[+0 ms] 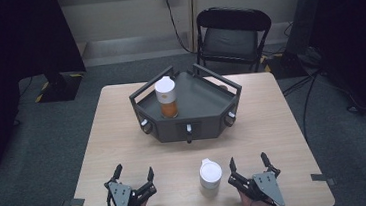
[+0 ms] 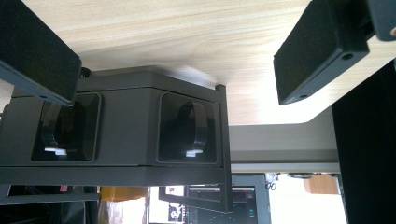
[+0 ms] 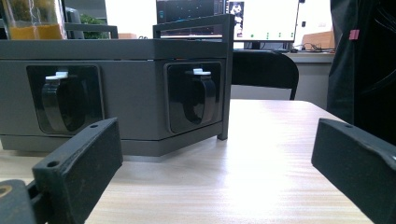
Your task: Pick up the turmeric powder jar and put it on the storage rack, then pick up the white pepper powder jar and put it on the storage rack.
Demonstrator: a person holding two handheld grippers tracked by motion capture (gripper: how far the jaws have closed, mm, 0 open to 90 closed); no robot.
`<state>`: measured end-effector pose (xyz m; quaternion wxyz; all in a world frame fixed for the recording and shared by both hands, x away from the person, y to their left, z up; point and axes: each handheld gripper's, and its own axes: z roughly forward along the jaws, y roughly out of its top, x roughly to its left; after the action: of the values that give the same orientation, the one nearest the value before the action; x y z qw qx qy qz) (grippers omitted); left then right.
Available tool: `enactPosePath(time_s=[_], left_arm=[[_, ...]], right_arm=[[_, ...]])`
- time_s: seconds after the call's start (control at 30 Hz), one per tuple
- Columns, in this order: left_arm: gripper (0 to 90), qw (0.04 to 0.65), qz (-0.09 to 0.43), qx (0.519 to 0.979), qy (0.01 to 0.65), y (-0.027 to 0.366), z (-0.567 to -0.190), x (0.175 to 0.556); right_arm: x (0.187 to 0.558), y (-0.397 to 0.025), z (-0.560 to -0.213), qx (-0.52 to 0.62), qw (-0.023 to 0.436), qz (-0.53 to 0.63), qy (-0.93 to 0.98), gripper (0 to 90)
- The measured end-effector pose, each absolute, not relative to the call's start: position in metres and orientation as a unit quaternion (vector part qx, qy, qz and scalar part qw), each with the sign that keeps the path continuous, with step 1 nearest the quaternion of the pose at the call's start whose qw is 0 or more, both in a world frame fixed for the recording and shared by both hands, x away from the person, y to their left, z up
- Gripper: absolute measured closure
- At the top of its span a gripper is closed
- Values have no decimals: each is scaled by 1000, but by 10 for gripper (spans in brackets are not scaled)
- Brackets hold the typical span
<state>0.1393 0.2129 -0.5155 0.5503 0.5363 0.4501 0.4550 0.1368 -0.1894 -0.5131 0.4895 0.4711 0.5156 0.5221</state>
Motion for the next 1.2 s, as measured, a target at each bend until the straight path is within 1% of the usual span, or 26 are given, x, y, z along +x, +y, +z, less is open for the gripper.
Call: enactPosePath(time_s=[0.83,1.13,1.2], left_arm=[[1,549,457,534,453,212,-516,140],[1,547,459,532,455,210,-515,139],[1,547,459,532,454,210,-516,139]], right_arm=[[136,-188,-513,473,491,521,513,0],[131,-189,-505,476,483,527,512,0],[129,-187,-503,470,487,527,514,0]])
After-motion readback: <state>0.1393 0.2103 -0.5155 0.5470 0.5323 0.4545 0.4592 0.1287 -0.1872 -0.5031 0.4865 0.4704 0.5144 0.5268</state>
